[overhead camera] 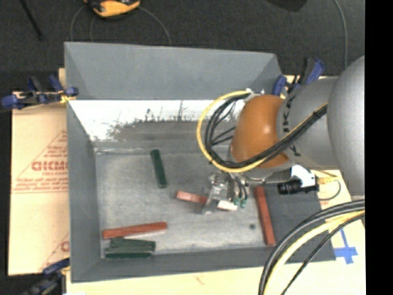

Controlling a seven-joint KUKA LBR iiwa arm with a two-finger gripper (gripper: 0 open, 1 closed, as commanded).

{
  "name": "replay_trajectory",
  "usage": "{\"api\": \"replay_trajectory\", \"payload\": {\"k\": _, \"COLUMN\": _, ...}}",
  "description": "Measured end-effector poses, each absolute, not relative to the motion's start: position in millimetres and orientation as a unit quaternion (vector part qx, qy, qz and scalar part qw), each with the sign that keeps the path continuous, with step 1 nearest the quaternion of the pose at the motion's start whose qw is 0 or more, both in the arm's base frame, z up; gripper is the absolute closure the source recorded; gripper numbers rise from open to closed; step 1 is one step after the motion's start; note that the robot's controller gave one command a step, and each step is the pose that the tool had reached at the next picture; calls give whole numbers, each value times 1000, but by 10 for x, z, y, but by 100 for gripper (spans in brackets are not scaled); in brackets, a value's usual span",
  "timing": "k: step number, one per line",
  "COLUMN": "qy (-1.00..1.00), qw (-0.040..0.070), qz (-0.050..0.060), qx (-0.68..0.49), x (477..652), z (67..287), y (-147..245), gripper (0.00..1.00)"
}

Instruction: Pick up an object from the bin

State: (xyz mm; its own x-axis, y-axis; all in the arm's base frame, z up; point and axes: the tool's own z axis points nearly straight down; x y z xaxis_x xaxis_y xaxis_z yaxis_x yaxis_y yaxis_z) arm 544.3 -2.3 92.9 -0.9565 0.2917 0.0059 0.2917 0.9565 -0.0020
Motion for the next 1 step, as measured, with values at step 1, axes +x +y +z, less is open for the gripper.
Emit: {"api": "replay_trajectory", "payload": {"k": 1, "qy": -989, "qw": -1, "qz": 0, "qx": -147, "x": 5467, "z": 1087, "y": -23, "gripper": 100}}
